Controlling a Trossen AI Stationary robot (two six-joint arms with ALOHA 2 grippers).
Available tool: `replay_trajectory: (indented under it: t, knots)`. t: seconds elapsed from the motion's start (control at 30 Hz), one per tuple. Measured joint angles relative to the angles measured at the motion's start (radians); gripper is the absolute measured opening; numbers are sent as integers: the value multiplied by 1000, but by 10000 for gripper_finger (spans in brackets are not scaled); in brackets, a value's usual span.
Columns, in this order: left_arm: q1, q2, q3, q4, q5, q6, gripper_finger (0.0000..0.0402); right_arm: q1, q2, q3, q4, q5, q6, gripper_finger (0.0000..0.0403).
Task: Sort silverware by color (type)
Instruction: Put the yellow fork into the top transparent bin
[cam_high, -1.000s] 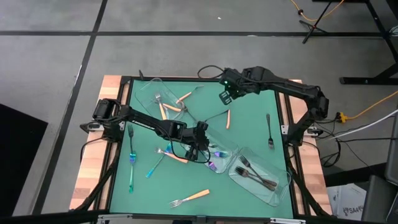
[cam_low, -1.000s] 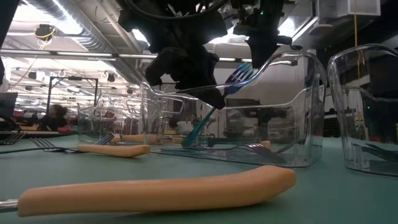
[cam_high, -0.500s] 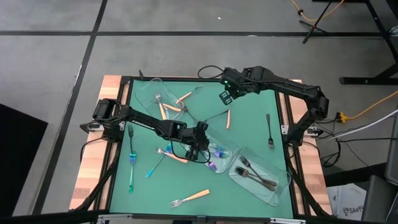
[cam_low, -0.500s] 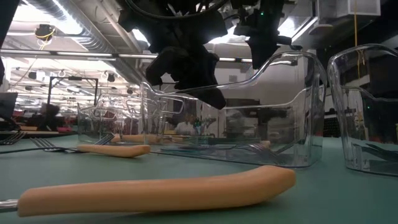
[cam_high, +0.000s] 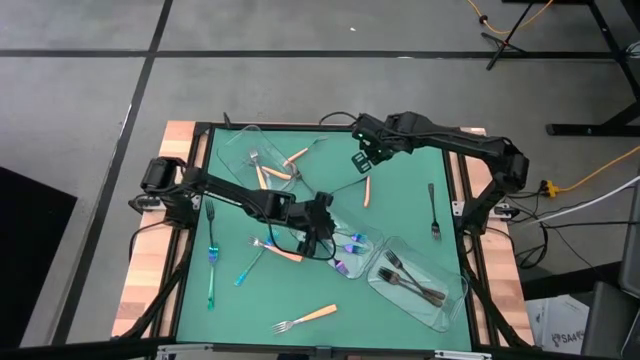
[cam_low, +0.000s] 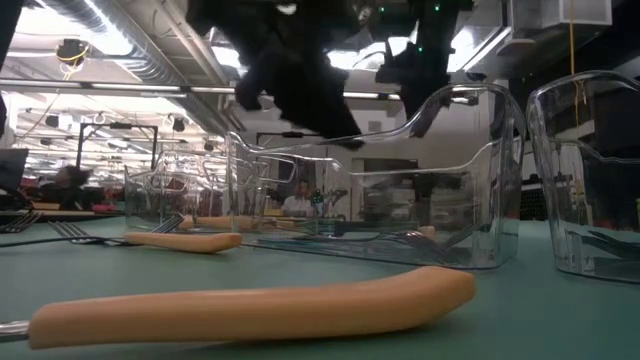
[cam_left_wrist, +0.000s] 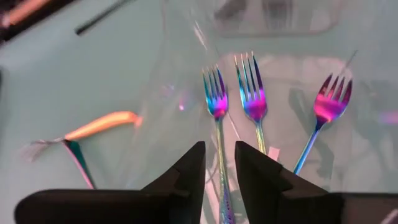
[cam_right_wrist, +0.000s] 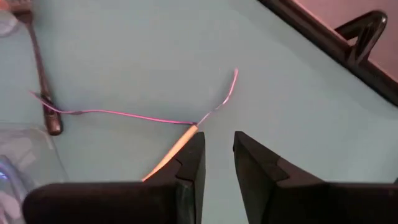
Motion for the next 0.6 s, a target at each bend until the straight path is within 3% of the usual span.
replay_trajectory:
  t: [0.27,0.6]
  knots:
    - [18,-137,0,-49,-2,1,82,-34,-1,-123,135,-67,8,76]
    - [154,-358,0,-292,1,0,82,-30,-1,-268,260,-125,71,76]
